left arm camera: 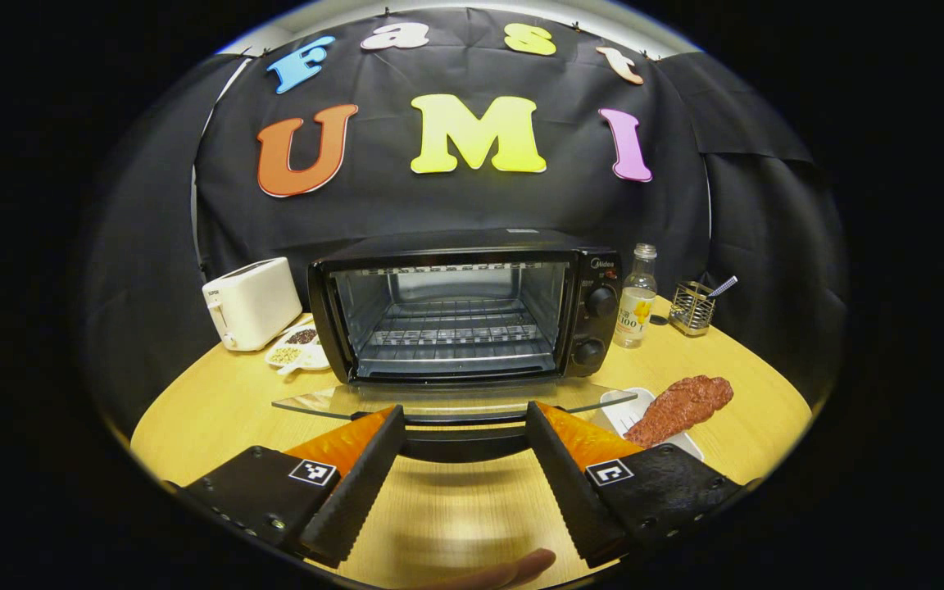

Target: Open the electric oven with the left hand, put the food in, and close the electric oven.

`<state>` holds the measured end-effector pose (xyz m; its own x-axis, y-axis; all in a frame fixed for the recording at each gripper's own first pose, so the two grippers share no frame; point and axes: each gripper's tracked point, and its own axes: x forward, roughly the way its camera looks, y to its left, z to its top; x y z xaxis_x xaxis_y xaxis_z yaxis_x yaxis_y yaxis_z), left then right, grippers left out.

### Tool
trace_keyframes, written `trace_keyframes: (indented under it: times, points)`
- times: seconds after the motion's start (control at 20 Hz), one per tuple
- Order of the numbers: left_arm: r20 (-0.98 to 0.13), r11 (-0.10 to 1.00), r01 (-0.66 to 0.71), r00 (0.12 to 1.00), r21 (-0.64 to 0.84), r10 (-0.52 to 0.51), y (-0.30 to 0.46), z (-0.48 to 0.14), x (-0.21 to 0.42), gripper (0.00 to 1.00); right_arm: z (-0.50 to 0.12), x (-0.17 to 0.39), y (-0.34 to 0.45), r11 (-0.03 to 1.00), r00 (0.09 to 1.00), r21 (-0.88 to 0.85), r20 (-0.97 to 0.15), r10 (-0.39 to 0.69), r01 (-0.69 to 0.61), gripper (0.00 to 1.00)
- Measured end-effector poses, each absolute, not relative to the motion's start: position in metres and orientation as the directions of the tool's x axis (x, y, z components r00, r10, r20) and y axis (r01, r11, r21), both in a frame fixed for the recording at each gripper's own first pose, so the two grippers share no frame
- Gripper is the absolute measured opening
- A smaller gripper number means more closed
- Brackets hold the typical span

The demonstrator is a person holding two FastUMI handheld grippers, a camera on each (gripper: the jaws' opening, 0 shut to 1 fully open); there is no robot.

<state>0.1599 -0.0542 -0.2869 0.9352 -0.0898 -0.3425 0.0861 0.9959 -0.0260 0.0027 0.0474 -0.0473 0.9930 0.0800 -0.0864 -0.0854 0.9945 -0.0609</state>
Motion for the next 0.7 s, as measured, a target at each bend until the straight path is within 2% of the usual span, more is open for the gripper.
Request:
trace_keyframes:
  times: [0.05,0.1,0.2,0.25,0.4,0.55,0.6,0.7]
  points:
    - [-0.324,0.996,0.086,0.942,-0.022,-0.088,-0.055,-0.288,0.159,0.95,-0.049,0.003,0.052,0.993,0.992,-0.068,-0.093,0.087,-0.094,1.00]
    - [-0.319,0.996,0.085,0.944,-0.025,-0.089,-0.055,-0.293,0.157,0.95,-0.050,0.004,0.056,0.992,0.992,-0.079,-0.096,0.088,-0.096,0.96]
    - [-0.336,0.996,0.085,0.937,-0.041,-0.094,-0.056,-0.305,0.151,0.95,-0.050,0.005,0.061,0.990,0.992,-0.102,-0.097,0.083,-0.093,0.96]
    - [-0.354,0.995,0.089,0.930,-0.036,-0.096,-0.057,-0.314,0.147,0.95,-0.053,0.005,0.063,0.990,0.991,-0.107,-0.102,0.082,-0.093,1.00]
    - [-0.410,0.996,0.087,0.908,-0.021,-0.088,-0.059,-0.343,0.139,0.95,-0.053,0.006,0.063,0.993,0.992,-0.083,-0.098,0.075,-0.083,1.00]
    - [-0.476,0.996,0.083,0.875,-0.033,-0.089,-0.060,-0.369,0.129,0.95,-0.061,0.012,0.048,0.994,0.993,-0.107,-0.115,0.015,-0.027,1.00]
    - [-0.442,0.996,0.080,0.893,-0.039,-0.089,-0.060,-0.365,0.135,0.95,-0.063,0.015,0.046,0.994,0.992,-0.105,-0.126,-0.002,-0.011,0.96]
    - [-0.452,0.996,0.081,0.887,-0.045,-0.093,-0.059,-0.362,0.133,0.94,-0.069,0.021,0.044,0.995,0.988,-0.099,-0.154,-0.022,0.007,1.00]
